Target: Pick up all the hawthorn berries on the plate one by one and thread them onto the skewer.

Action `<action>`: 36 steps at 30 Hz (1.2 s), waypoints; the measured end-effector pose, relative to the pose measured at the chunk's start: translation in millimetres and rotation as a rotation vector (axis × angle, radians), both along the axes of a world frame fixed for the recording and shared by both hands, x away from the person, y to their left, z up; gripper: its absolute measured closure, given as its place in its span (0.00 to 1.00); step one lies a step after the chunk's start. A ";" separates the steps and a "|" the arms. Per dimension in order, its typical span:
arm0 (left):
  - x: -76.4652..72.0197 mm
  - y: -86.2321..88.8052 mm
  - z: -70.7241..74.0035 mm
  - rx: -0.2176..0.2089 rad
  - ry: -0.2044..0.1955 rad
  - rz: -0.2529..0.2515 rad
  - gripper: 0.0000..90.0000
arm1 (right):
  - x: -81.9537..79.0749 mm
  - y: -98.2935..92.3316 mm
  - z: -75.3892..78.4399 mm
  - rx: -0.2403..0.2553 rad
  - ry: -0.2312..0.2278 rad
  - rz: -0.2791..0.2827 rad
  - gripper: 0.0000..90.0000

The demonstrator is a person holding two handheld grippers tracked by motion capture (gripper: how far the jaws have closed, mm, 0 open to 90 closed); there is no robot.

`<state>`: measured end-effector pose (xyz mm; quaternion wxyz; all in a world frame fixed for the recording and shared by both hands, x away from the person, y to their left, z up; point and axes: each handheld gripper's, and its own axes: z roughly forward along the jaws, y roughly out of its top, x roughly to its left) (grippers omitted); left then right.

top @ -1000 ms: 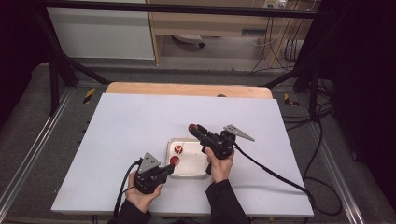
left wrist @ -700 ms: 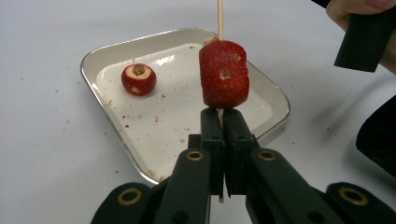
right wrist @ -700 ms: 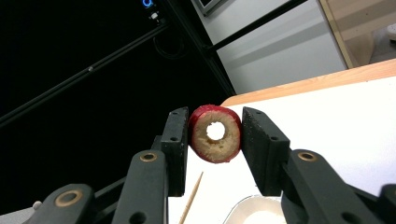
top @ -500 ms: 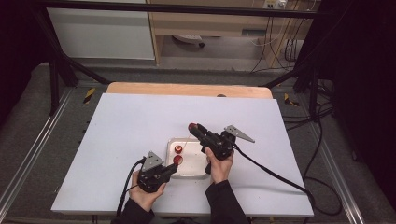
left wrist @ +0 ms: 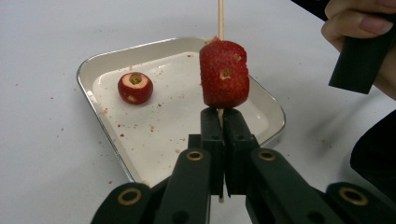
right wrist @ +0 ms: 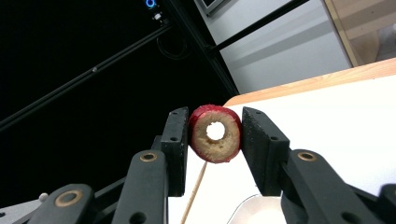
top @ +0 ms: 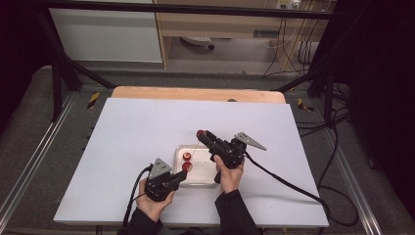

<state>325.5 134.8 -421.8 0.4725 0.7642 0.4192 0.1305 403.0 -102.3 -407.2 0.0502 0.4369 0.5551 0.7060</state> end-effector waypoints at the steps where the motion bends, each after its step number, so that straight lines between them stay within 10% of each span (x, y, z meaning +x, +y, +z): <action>1: 0.3 -0.6 -0.1 -0.006 0.002 0.002 0.98 | -0.3 0.2 -0.2 0.002 0.001 0.002 0.70; 36: -0.7 -7.3 0.7 -0.006 -0.057 0.034 0.98 | -7.7 3.6 -0.9 0.073 0.170 0.037 0.71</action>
